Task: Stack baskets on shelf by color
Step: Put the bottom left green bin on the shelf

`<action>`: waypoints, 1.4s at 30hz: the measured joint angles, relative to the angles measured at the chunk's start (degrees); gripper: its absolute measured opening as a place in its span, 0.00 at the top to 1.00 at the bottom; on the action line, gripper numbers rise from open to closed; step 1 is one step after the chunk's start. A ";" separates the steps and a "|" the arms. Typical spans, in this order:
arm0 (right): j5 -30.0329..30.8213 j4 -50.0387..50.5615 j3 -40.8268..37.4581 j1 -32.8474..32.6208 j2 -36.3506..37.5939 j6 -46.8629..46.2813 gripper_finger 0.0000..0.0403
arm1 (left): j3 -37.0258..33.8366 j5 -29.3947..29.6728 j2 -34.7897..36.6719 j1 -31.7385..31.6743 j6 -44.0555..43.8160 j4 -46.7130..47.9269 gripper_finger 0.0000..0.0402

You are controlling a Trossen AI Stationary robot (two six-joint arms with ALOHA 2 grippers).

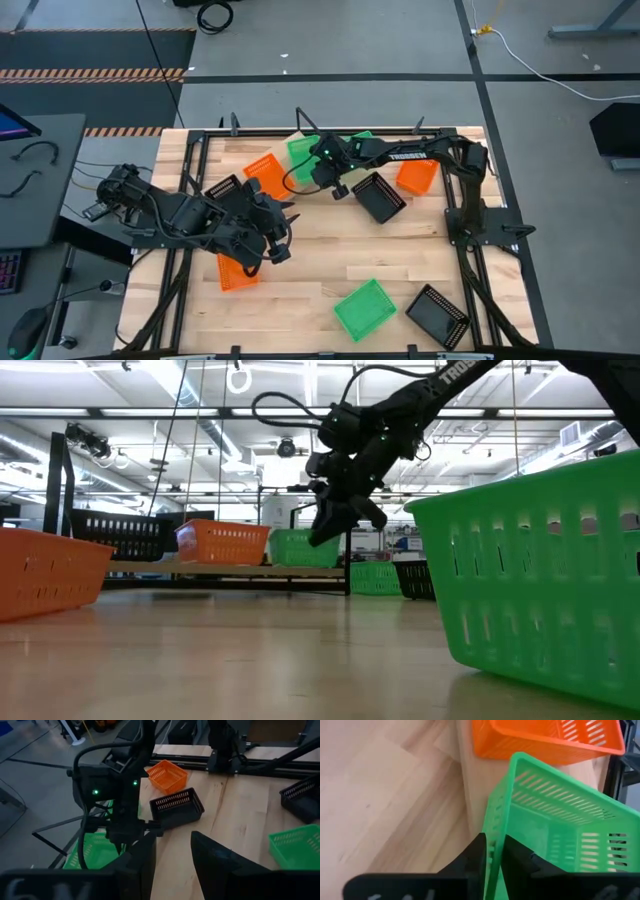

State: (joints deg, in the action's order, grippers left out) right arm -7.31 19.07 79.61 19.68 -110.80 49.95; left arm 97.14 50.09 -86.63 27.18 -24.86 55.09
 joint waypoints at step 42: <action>7.79 -3.19 0.11 -0.77 0.56 5.43 0.77 | -0.04 -0.65 0.00 0.04 -1.50 2.17 0.68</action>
State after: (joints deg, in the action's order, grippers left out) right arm 0.48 15.88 79.72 18.91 -110.25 55.39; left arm 97.10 49.44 -86.63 27.22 -26.36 57.26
